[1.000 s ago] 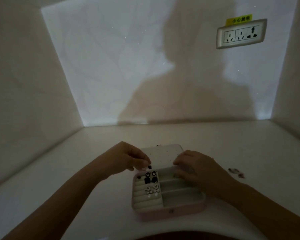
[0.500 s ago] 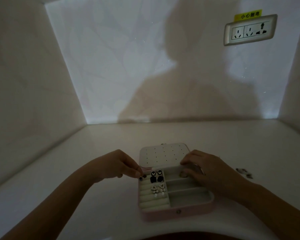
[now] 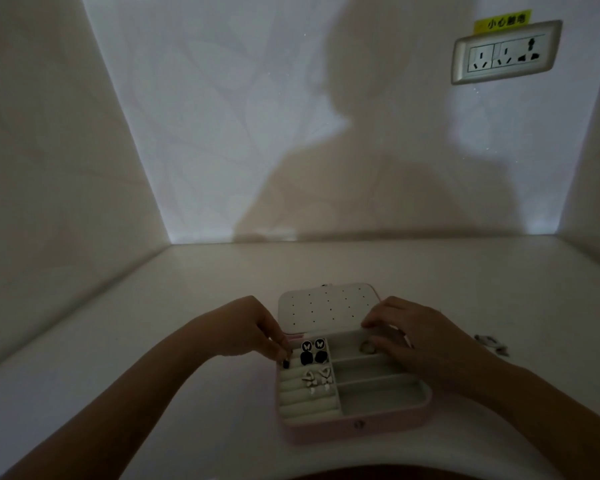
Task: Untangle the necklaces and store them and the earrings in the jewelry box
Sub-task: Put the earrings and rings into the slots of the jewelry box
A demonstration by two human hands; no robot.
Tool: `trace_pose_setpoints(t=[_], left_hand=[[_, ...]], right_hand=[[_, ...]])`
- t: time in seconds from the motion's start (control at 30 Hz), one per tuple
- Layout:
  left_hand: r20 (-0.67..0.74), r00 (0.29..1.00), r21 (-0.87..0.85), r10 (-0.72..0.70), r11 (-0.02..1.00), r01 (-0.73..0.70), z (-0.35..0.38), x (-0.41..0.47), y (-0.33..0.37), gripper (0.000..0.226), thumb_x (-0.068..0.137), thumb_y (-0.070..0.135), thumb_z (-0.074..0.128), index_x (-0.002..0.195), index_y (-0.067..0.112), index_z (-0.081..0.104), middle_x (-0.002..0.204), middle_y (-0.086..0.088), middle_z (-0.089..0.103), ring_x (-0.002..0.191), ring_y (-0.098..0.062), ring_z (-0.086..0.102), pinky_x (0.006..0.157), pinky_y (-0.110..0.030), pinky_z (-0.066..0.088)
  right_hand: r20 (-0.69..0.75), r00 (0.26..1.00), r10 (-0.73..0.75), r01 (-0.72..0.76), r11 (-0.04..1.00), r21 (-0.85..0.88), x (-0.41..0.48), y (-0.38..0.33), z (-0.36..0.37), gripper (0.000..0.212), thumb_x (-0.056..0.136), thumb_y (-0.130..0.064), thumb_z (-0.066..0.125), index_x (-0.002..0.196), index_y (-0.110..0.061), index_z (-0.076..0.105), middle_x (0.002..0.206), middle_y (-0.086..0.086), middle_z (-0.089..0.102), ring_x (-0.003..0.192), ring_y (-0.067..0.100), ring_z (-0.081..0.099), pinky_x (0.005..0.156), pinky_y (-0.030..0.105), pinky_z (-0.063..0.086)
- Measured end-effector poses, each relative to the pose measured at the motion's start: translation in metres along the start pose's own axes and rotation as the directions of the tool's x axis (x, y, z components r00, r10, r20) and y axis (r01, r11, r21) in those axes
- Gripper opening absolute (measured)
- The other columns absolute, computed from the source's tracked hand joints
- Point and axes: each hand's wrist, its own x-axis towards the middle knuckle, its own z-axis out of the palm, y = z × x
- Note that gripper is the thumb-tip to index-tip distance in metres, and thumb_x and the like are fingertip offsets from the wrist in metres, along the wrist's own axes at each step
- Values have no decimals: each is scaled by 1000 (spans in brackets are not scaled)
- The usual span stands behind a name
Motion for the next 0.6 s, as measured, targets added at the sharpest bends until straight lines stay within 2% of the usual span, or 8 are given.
trace_pose_setpoints(t=[0.1,0.2,0.33,0.47,0.6], left_hand=[[-21,1000,48,-4,999,5,1,0,2,17,76,22,74,92,17,74,75,16,57,67,-1,46,59,-12,34],[-38,998,69,-47,996,50,1,2,2,14,75,24,76,79,17,64,66,11,50,60,-3,42,54,-13,33],[6,994,62,-108,992,107,-1,5,4,24,75,25,76,69,18,55,63,4,55,50,-4,45,48,-12,37],[41,989,64,-144,988,141,-3,8,11,21,77,20,75,71,13,56,64,3,61,49,-1,56,48,-12,45],[74,985,63,-159,986,154,-6,12,19,19,77,15,75,75,9,57,64,1,64,48,-2,61,51,-14,51]], right_hand=[[0,1000,-1,1,1000,-1,0,0,-1,22,92,-34,54,111,-26,62,108,-15,55,93,-2,51,80,5,36],[1,1000,1,-1,1000,7,0,-1,-1,25,92,-37,52,111,-25,62,109,-14,56,94,-1,52,80,5,36],[13,1000,2,-2,1000,4,0,-1,0,26,93,-38,50,112,-24,62,110,-12,55,95,0,51,81,7,37],[20,1000,6,-6,1000,8,0,-3,-3,22,92,-31,56,112,-23,62,111,-11,56,96,3,52,85,13,40],[18,1000,3,-3,1000,4,-1,-4,-3,22,92,-30,57,112,-22,62,111,-10,56,96,3,53,82,8,37]])
